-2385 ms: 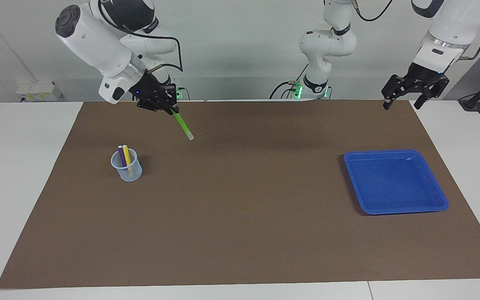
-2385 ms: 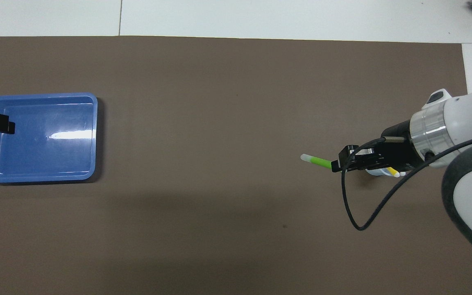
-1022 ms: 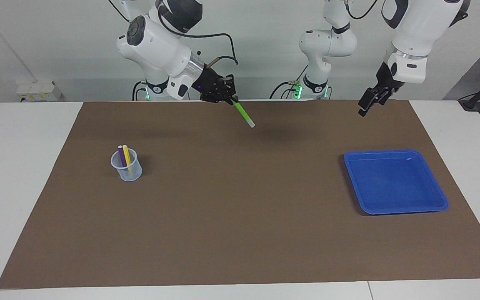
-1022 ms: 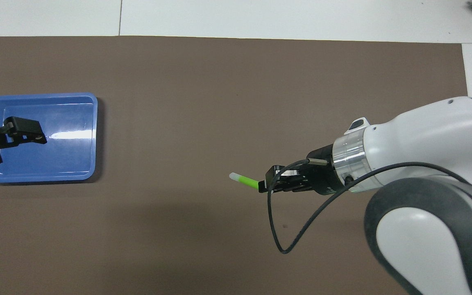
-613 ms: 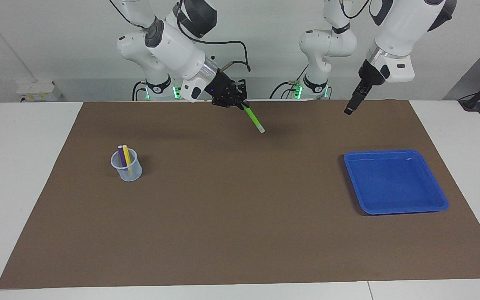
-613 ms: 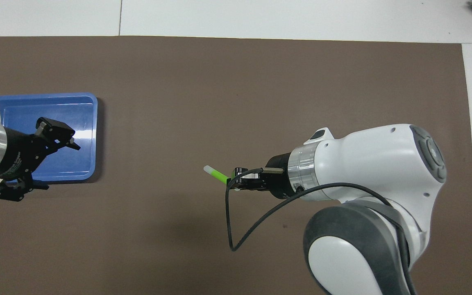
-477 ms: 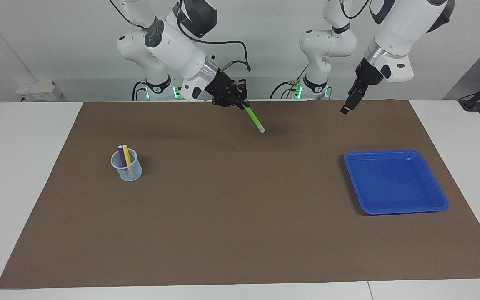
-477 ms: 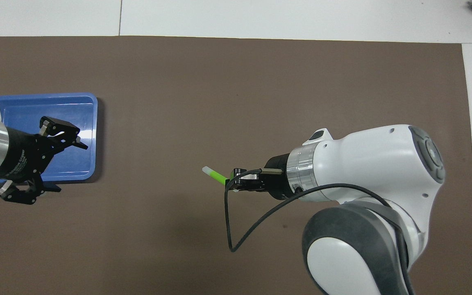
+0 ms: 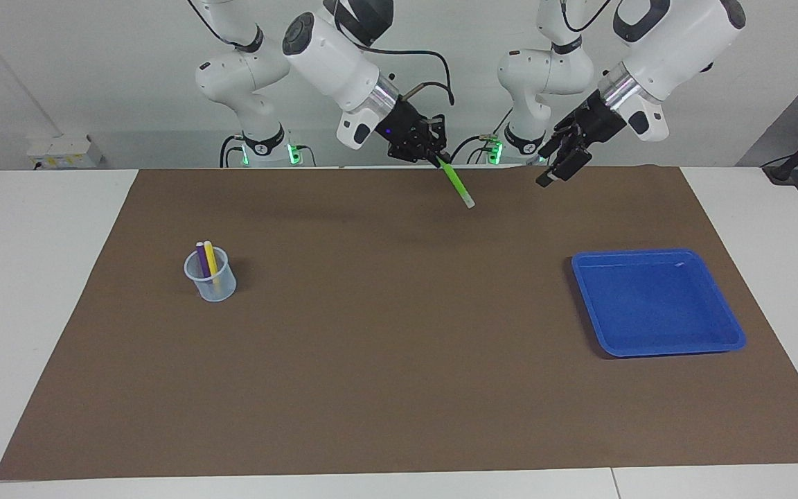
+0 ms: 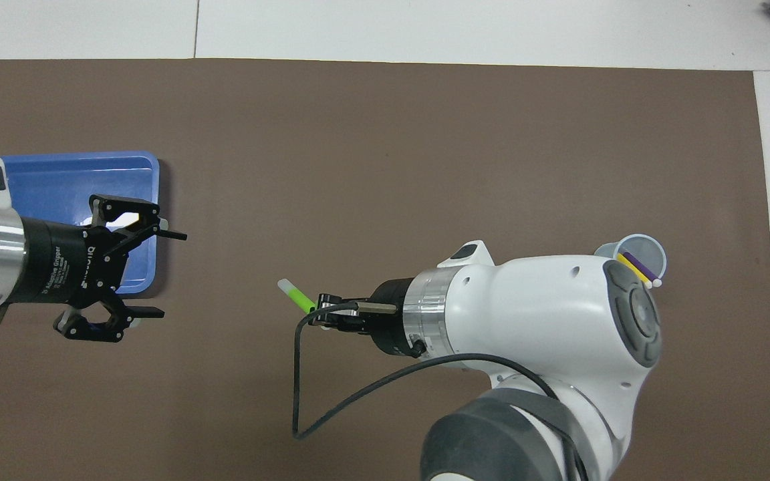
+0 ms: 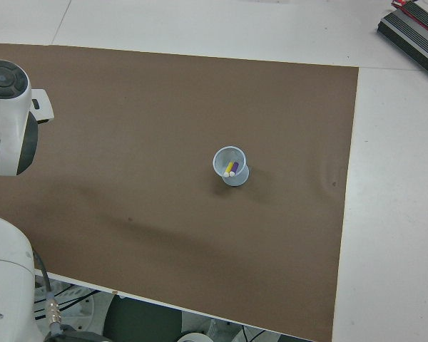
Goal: Right arm passes pens to left for tray arrangement
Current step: 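Carry the green pen toward the left gripper while the left gripper approaches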
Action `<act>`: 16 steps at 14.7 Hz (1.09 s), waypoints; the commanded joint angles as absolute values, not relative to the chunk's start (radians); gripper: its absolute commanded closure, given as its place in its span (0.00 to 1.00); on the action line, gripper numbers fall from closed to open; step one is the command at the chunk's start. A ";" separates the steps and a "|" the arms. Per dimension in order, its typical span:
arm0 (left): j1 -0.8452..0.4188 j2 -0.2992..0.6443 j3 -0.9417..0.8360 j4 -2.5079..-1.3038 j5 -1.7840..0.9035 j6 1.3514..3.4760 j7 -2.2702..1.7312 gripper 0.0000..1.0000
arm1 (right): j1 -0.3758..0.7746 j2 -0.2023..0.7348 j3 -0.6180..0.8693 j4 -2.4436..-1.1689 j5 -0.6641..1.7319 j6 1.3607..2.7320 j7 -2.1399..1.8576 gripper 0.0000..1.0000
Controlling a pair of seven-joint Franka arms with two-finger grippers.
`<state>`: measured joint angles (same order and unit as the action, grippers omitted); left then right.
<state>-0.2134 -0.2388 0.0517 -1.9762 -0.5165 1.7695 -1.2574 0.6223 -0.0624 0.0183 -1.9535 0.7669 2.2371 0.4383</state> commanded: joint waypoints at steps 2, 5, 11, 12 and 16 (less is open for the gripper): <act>-0.232 -0.253 0.052 -2.039 -0.552 1.847 -1.282 0.00 | 0.623 -0.038 0.015 -1.885 0.801 2.243 0.482 1.00; -0.273 -0.252 0.051 -2.072 -0.603 1.891 -1.342 0.00 | 0.646 -0.020 0.015 -1.853 0.801 2.249 0.512 1.00; -0.425 -0.242 0.051 -2.071 -0.614 1.971 -1.512 0.03 | 0.699 -0.008 0.015 -1.850 0.799 2.341 0.551 1.00; -0.426 -0.235 0.051 -2.065 -0.614 1.968 -1.513 0.03 | 0.699 -0.008 0.017 -1.850 0.799 2.341 0.552 1.00; -0.433 -0.233 0.052 -2.053 -0.609 1.953 -1.513 0.03 | 0.699 -0.008 0.017 -1.852 0.798 2.339 0.551 1.00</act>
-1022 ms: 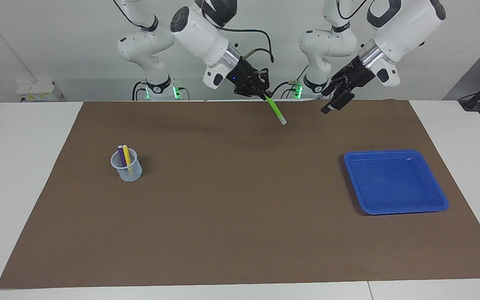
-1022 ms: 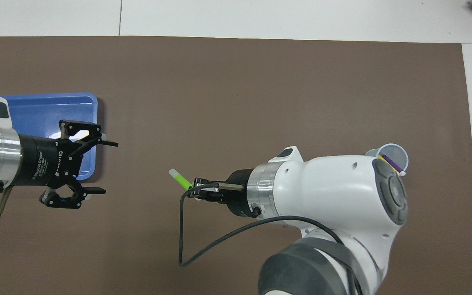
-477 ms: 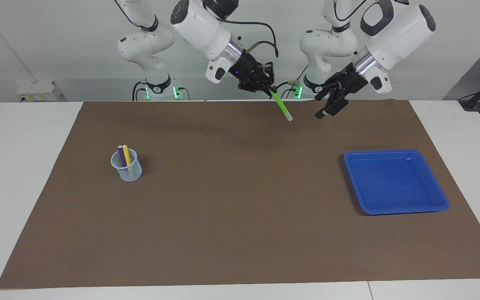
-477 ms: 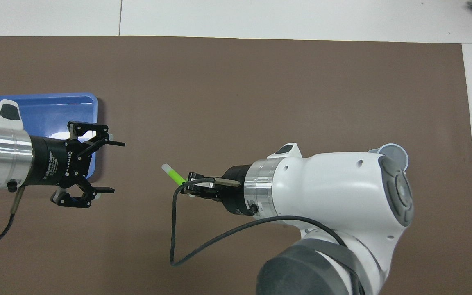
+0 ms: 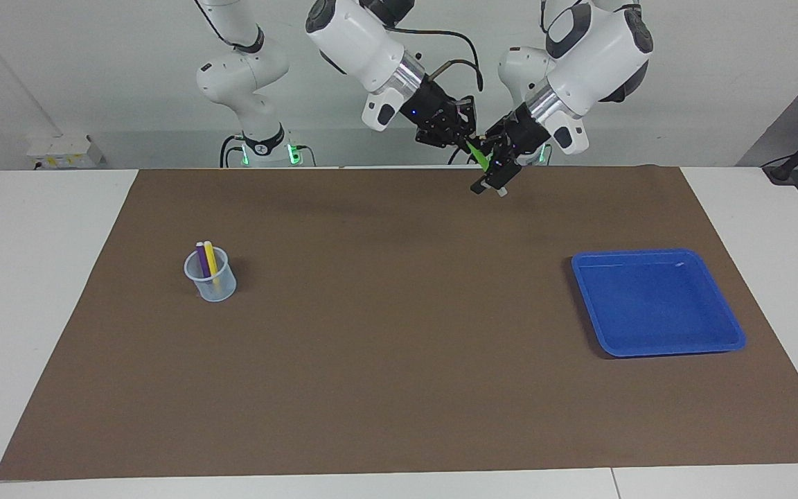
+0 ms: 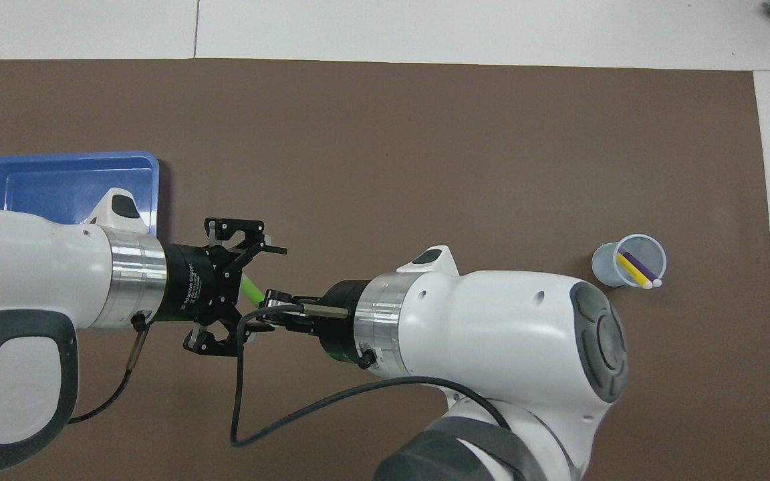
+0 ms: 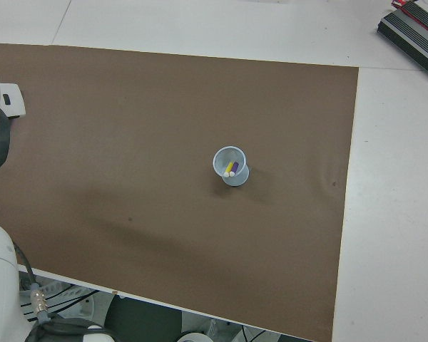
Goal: Right arm passes pens to left for tray arrangement
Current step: 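Carry the green pen toward the left gripper while the left gripper approaches, then close the left gripper on the green pen beside the right gripper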
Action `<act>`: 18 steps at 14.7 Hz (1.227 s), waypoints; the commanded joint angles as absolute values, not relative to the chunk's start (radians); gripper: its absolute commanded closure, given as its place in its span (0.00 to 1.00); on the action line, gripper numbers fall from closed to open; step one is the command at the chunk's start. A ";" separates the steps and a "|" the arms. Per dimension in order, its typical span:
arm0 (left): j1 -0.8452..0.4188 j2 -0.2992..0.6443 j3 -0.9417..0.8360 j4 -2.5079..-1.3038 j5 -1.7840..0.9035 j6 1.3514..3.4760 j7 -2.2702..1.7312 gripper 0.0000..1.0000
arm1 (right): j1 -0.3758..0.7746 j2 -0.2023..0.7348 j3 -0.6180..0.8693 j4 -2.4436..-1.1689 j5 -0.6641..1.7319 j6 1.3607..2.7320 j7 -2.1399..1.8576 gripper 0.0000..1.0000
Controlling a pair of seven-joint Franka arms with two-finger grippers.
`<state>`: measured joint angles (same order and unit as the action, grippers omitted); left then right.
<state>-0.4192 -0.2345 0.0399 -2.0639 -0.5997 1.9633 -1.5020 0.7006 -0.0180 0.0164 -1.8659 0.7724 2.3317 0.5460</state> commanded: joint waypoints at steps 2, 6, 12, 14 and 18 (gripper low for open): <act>-0.431 -0.233 0.054 -2.046 -0.601 1.925 -1.502 0.03 | 0.699 -0.008 0.017 -1.852 0.798 2.342 0.551 1.00; -0.413 -0.235 0.058 -2.039 -0.594 1.864 -1.364 0.09 | 0.699 -0.008 0.017 -1.853 0.798 2.342 0.548 1.00; -0.414 -0.233 0.057 -2.026 -0.545 1.825 -1.322 0.19 | 0.699 -0.006 0.017 -1.850 0.798 2.350 0.549 1.00; -0.414 -0.233 0.058 -2.025 -0.543 1.819 -1.316 0.19 | 0.699 -0.006 0.017 -1.850 0.798 2.350 0.549 1.00; -0.413 -0.227 0.058 -1.980 -0.543 1.773 -1.316 0.19 | 0.699 -0.003 0.017 -1.852 0.790 2.350 0.537 1.00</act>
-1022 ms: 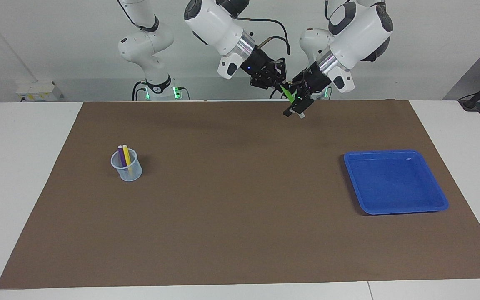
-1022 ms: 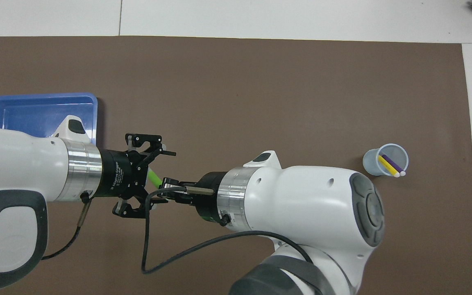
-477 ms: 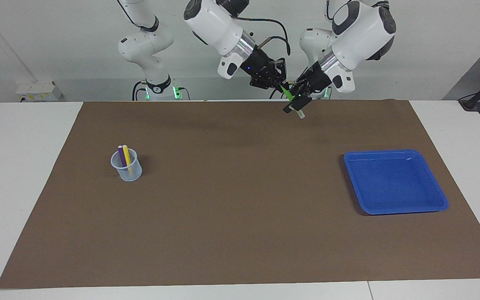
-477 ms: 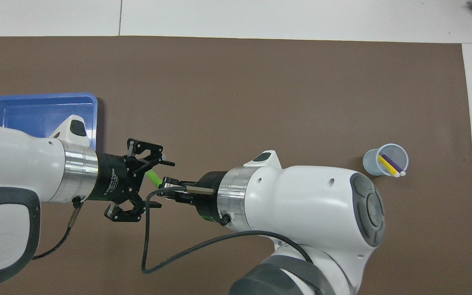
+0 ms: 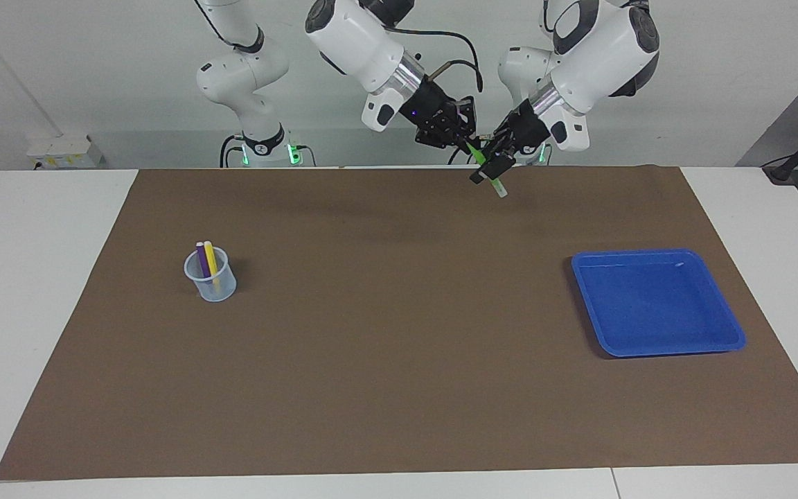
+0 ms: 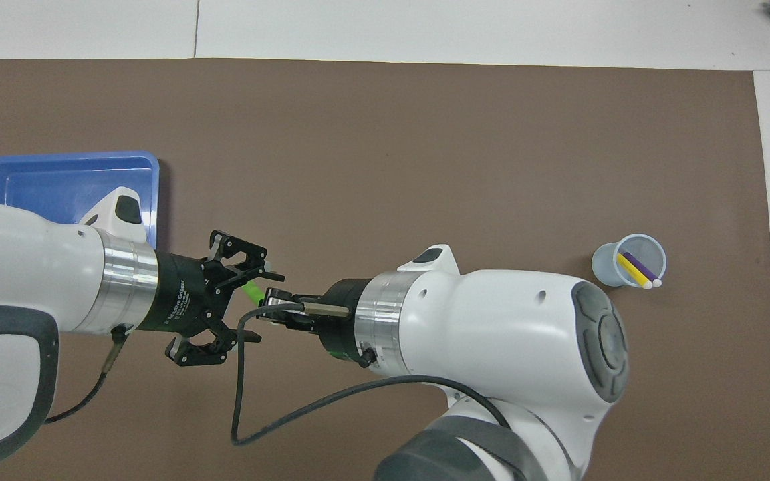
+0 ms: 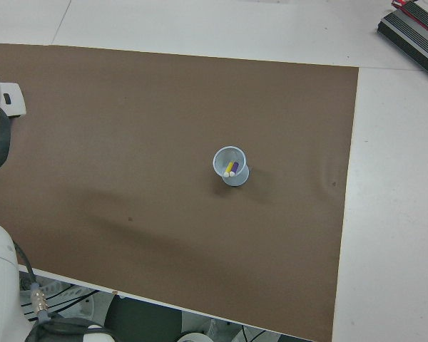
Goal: Right arm passes pens to left for tray arrangement
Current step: 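Close the left gripper on the green pen beside the right gripper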
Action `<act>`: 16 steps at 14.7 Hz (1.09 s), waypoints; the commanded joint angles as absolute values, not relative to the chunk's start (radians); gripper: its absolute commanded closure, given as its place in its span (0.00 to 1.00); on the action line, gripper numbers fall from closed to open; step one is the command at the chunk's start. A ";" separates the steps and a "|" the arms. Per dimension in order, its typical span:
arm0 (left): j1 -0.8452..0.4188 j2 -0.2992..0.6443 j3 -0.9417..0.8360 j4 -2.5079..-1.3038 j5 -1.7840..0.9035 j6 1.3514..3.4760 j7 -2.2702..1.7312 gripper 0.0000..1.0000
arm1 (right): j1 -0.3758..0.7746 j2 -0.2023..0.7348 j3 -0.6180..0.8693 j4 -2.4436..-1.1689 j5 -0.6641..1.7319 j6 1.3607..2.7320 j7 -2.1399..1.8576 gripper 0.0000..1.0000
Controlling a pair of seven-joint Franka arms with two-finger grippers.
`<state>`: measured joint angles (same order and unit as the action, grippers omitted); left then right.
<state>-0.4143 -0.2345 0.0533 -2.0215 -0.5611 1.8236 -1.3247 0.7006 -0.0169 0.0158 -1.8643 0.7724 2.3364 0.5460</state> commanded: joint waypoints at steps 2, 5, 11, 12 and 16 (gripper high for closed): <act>-0.413 -0.225 0.058 -1.977 -0.543 1.775 -1.316 0.21 | 0.699 -0.003 0.017 -1.852 0.790 2.350 0.538 1.00; -0.411 -0.225 0.058 -1.980 -0.543 1.787 -1.310 0.23 | 0.699 -0.005 0.017 -1.861 0.785 2.349 0.532 1.00; -0.393 -0.227 0.060 -1.988 -0.543 1.789 -1.267 0.36 | 0.699 -0.006 0.017 -1.862 0.785 2.347 0.531 1.00; -0.391 -0.227 0.060 -1.990 -0.543 1.789 -1.264 0.36 | 0.699 -0.006 0.017 -1.862 0.787 2.347 0.531 1.00; -0.387 -0.227 0.060 -1.990 -0.543 1.789 -1.264 0.41 | 0.699 -0.006 0.017 -1.862 0.787 2.347 0.531 1.00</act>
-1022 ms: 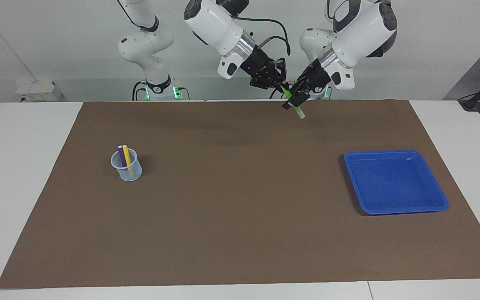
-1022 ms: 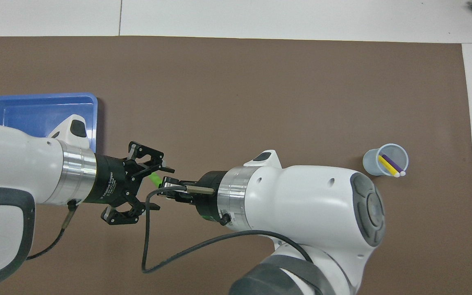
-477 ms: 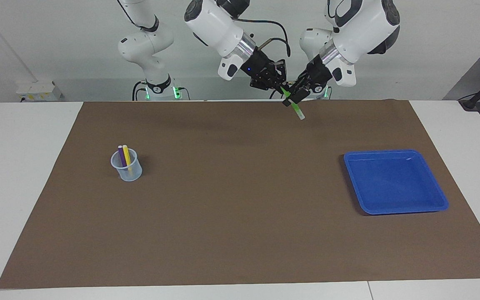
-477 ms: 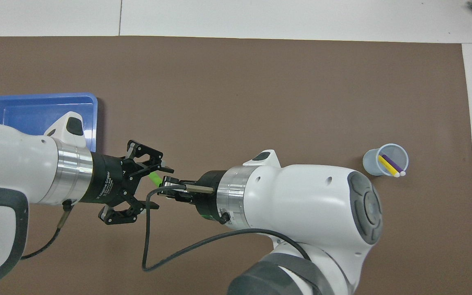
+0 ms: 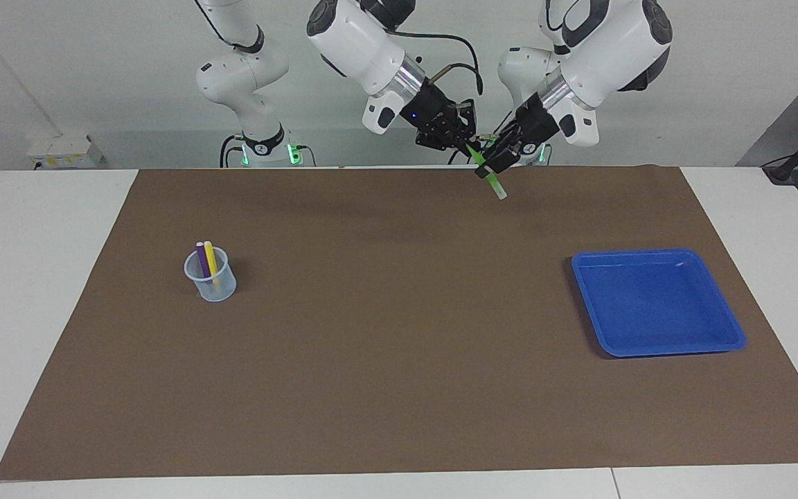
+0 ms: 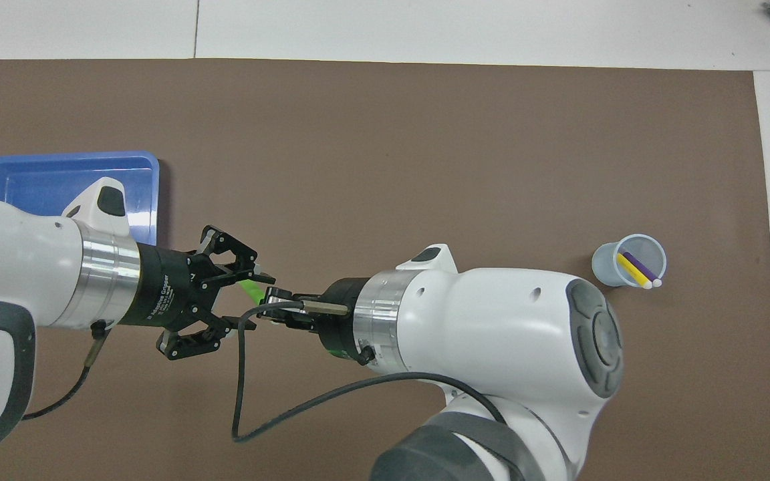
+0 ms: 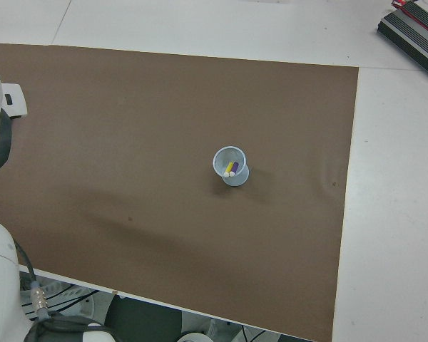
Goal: Right arm passes pens to left for tray arrangement
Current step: 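Close the left gripper on the green pen beside the right gripper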
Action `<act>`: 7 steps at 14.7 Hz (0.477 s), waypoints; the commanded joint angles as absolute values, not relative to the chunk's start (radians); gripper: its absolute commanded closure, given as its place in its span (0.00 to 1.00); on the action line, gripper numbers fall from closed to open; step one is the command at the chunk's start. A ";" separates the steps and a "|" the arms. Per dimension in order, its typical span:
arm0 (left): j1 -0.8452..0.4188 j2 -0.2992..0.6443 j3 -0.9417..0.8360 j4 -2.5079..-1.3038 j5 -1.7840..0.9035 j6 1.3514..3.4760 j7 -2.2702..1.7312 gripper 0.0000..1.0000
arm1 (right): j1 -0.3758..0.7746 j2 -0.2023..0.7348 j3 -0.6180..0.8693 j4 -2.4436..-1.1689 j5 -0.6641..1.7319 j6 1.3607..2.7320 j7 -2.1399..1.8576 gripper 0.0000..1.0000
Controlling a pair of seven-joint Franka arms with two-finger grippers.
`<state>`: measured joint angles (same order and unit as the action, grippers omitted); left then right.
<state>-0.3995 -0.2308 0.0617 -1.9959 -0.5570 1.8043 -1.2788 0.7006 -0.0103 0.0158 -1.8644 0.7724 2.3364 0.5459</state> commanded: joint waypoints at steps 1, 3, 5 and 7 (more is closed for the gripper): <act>-0.387 -0.227 0.060 -1.990 -0.543 1.787 -1.264 0.42 | 0.699 -0.006 0.017 -1.862 0.787 2.347 0.531 1.00; -0.387 -0.227 0.060 -1.990 -0.543 1.787 -1.262 0.44 | 0.699 -0.006 0.017 -1.862 0.785 2.349 0.531 1.00; -0.387 -0.227 0.060 -1.990 -0.543 1.787 -1.259 0.46 | 0.699 -0.006 0.017 -1.862 0.787 2.349 0.529 1.00; -0.387 -0.227 0.060 -1.990 -0.543 1.789 -1.259 0.53 | 0.699 -0.006 0.017 -1.862 0.787 2.349 0.529 1.00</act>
